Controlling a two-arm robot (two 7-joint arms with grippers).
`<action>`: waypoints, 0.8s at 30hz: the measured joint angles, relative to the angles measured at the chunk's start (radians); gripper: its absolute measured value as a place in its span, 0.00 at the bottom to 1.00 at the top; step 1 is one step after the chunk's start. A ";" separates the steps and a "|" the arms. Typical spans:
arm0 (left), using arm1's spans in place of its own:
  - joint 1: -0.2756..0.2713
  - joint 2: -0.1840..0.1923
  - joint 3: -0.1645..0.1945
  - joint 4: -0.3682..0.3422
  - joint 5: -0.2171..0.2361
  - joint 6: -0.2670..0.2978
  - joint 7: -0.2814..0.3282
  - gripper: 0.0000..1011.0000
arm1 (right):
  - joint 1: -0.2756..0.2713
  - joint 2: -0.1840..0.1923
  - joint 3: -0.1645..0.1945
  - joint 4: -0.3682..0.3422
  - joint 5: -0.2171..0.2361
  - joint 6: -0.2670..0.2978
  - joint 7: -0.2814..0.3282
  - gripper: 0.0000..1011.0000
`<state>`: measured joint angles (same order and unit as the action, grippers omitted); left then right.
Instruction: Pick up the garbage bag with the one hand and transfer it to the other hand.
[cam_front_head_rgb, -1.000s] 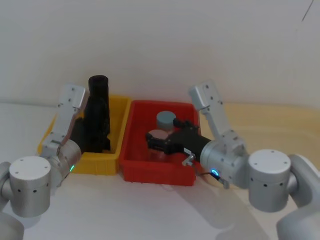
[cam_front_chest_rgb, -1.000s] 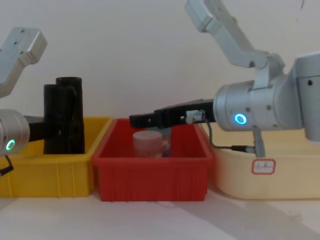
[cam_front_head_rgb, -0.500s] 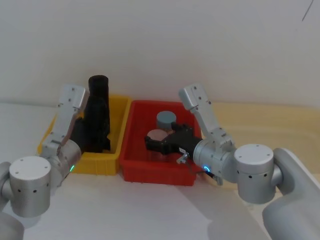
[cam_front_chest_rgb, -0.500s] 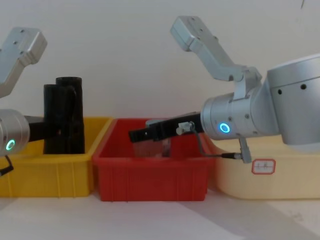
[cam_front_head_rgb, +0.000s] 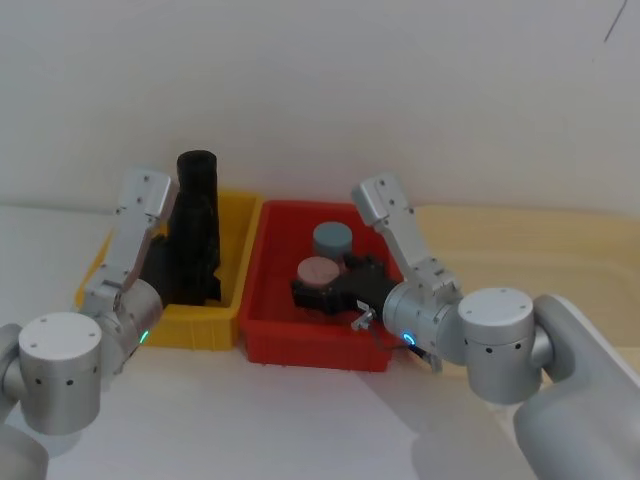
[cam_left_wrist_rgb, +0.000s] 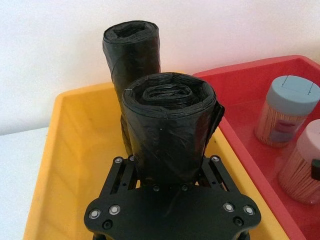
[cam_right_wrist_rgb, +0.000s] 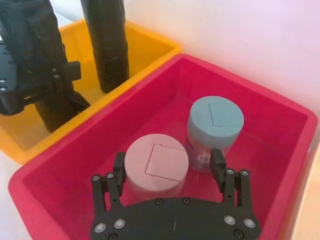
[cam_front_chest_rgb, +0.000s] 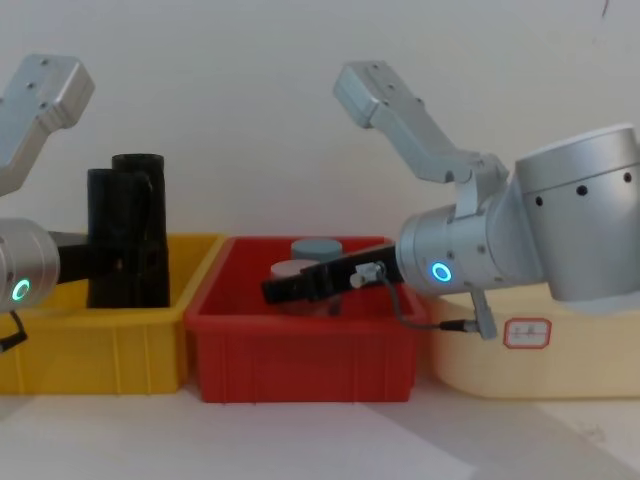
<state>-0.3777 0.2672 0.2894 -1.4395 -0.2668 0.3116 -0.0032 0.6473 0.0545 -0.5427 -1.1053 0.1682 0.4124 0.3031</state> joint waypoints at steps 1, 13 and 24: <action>0.000 0.000 0.000 0.000 0.000 0.000 0.000 0.44 | 0.002 -0.002 0.000 0.005 -0.001 0.000 0.001 0.99; 0.000 0.000 0.000 0.000 0.000 0.000 0.000 0.44 | 0.011 -0.011 -0.001 0.031 -0.008 0.006 0.011 0.94; 0.000 0.000 0.000 0.000 0.000 0.000 0.000 0.44 | 0.016 -0.015 -0.001 0.042 -0.011 0.008 0.014 0.66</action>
<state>-0.3777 0.2672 0.2894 -1.4395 -0.2667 0.3116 -0.0032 0.6629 0.0394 -0.5434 -1.0636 0.1576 0.4208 0.3175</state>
